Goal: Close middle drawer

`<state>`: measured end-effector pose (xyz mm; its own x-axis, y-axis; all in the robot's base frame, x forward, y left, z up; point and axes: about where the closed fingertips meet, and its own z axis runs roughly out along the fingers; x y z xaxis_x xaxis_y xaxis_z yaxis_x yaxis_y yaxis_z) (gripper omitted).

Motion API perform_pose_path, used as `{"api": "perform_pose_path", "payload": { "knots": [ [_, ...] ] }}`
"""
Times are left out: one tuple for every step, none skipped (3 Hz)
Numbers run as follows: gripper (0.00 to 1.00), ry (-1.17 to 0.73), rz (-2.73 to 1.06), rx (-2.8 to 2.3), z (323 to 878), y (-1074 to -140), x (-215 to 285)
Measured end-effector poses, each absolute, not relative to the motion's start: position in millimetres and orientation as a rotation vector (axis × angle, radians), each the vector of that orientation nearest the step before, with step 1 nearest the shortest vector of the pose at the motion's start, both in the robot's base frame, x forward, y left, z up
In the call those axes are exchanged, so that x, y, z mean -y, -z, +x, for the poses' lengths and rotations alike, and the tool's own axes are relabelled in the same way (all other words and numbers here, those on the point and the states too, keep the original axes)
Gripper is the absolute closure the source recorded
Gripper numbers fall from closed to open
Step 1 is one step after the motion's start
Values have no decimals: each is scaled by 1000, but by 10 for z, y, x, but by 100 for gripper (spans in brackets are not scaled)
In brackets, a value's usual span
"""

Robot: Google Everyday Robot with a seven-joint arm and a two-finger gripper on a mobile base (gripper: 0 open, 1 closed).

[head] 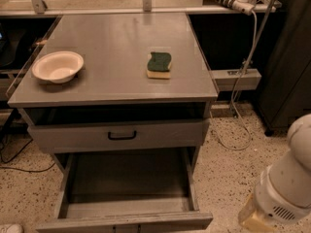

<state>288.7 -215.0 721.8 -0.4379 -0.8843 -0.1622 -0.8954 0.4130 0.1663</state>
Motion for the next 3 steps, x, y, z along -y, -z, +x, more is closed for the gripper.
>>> {"api": "perform_pose_path", "payload": {
  "knots": [
    [100,-490,-1617,-2641,2716,-6835,1990],
    [100,-497,-1618,-2644,2700,-6812,1989],
    [100,-540,-1603,-2647,2652,-6706,1962]
  ]
}}
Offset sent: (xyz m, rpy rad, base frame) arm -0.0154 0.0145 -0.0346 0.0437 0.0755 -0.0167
